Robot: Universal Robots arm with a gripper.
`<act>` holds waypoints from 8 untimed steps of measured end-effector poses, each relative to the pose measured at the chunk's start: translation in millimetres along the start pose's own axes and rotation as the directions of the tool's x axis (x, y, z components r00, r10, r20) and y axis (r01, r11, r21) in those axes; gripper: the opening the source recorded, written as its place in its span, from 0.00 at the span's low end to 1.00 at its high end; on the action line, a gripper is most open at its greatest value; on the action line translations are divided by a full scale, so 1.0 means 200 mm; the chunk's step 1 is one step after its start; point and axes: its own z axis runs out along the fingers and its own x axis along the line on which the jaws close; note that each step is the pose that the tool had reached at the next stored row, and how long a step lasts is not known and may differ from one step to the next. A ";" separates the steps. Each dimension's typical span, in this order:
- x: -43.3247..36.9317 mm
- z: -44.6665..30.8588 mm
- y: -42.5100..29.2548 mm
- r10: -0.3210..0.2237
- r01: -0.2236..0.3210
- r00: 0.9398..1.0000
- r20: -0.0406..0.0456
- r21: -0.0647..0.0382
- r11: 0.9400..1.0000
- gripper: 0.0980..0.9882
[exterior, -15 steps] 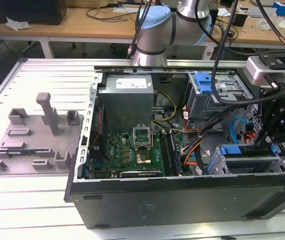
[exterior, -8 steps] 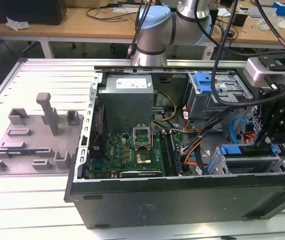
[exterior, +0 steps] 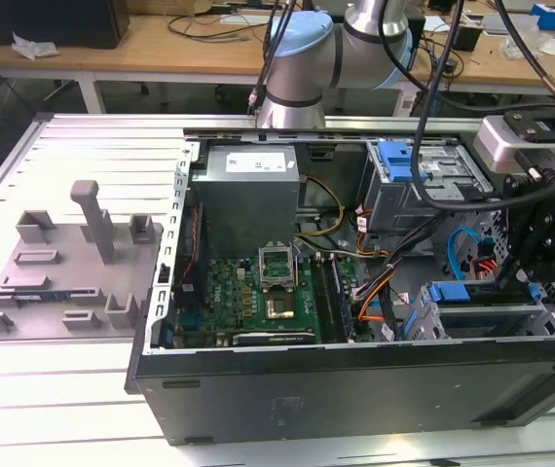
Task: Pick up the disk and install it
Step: 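Insert the first disk wire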
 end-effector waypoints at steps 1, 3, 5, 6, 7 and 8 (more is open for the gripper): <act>0.001 0.001 0.000 0.000 0.000 1.000 0.000 0.000 1.000 0.08; 0.002 0.002 0.000 0.000 0.000 1.000 0.000 0.000 1.000 0.08; 0.002 0.003 0.000 0.000 0.000 1.000 0.000 0.000 1.000 0.08; 0.002 0.003 0.000 0.000 0.000 1.000 0.000 0.000 1.000 0.08; 0.002 0.004 0.000 -0.001 0.001 1.000 0.000 0.000 1.000 0.08; 0.002 0.004 0.000 0.000 0.000 1.000 0.000 0.000 1.000 0.08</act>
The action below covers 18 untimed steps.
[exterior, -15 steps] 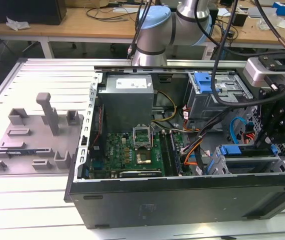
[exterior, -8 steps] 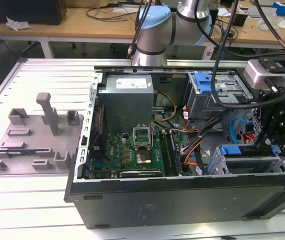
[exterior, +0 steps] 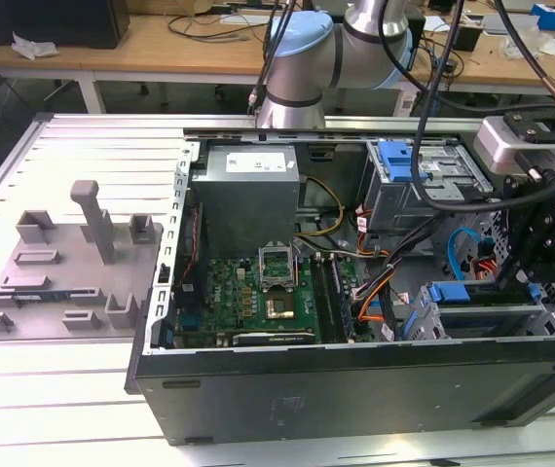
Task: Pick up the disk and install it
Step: 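Insert the first disk wire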
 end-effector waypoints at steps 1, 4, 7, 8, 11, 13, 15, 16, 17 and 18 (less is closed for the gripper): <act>0.000 0.000 0.000 0.000 0.000 1.000 0.000 0.000 1.000 0.09; 0.000 -0.006 0.000 0.000 0.000 1.000 0.000 0.000 1.000 0.15; 0.001 -0.029 -0.001 0.000 0.000 1.000 0.000 0.000 1.000 0.23; 0.001 -0.044 -0.002 0.000 0.000 1.000 0.000 0.000 1.000 0.23; 0.004 -0.094 -0.004 0.000 0.000 1.000 0.000 0.000 1.000 0.23; 0.005 -0.124 -0.005 0.000 0.000 1.000 0.000 0.000 1.000 0.23; 0.006 -0.150 -0.006 0.000 0.000 1.000 0.000 0.000 1.000 0.23; 0.006 -0.158 -0.006 0.000 0.000 1.000 0.001 0.000 1.000 0.23; 0.006 -0.158 -0.006 0.000 0.000 1.000 0.000 0.000 1.000 0.23; 0.006 -0.158 -0.006 0.000 0.000 1.000 0.000 0.000 1.000 0.23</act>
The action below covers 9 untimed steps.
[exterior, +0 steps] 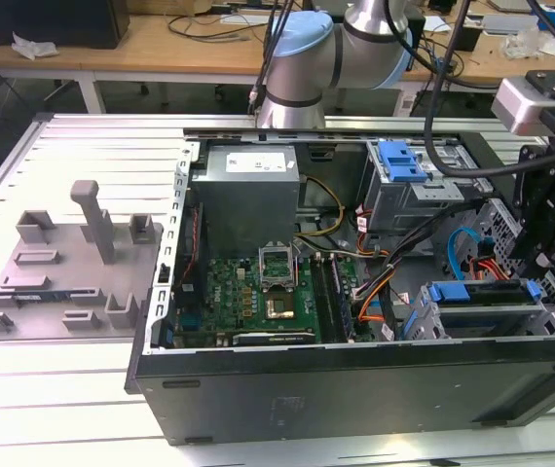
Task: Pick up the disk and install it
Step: 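Insert the first disk wire, then insert the second disk wire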
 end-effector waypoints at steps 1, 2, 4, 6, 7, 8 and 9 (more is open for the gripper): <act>0.000 -0.001 0.000 0.000 0.000 1.000 0.000 0.000 1.000 0.23; 0.000 -0.001 0.000 0.000 0.000 1.000 0.000 0.000 1.000 0.23; 0.000 -0.001 0.000 0.000 0.000 1.000 -0.001 0.000 1.000 0.23; 0.000 -0.001 0.000 0.000 0.000 1.000 -0.001 0.000 1.000 0.23; 0.000 -0.001 0.000 0.000 0.000 1.000 -0.001 0.000 1.000 0.23; 0.000 0.000 0.000 0.000 0.000 1.000 -0.001 0.000 1.000 0.23; 0.000 -0.001 0.000 0.000 0.000 1.000 -0.001 0.000 1.000 0.23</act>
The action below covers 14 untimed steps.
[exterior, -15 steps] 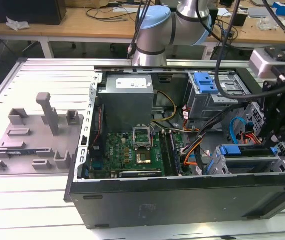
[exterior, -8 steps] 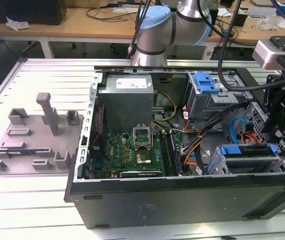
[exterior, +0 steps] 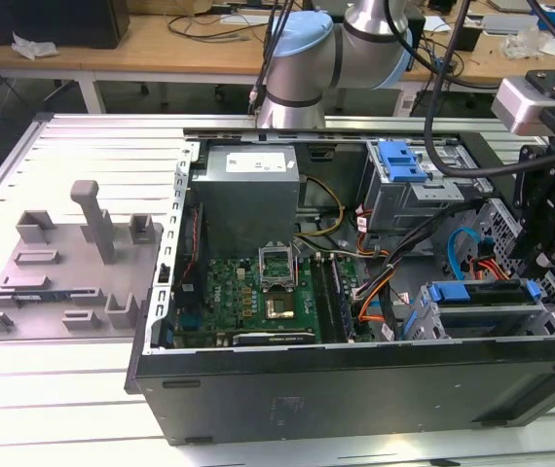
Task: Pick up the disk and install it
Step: 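Insert the second disk wire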
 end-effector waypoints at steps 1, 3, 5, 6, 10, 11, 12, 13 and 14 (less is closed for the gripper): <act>0.000 0.000 0.000 0.000 0.000 1.000 0.000 0.000 1.000 0.23; 0.000 0.000 0.000 0.000 0.000 1.000 0.000 0.000 1.000 0.23; 0.000 0.000 0.000 0.000 0.000 1.000 0.000 0.000 1.000 0.23; 0.000 0.000 0.000 0.000 0.000 1.000 0.000 0.000 1.000 0.23; -0.046 -0.002 0.002 0.000 0.000 1.000 -0.004 0.000 1.000 0.23; -0.087 -0.003 0.004 0.000 0.000 1.000 -0.010 0.001 1.000 0.23; -0.127 -0.005 0.006 -0.001 0.001 1.000 -0.021 0.001 1.000 0.23; -0.164 -0.007 0.008 -0.002 0.002 0.999 -0.042 0.002 1.000 0.23; -0.210 -0.009 0.011 -0.003 0.003 0.997 -0.082 0.002 1.000 0.23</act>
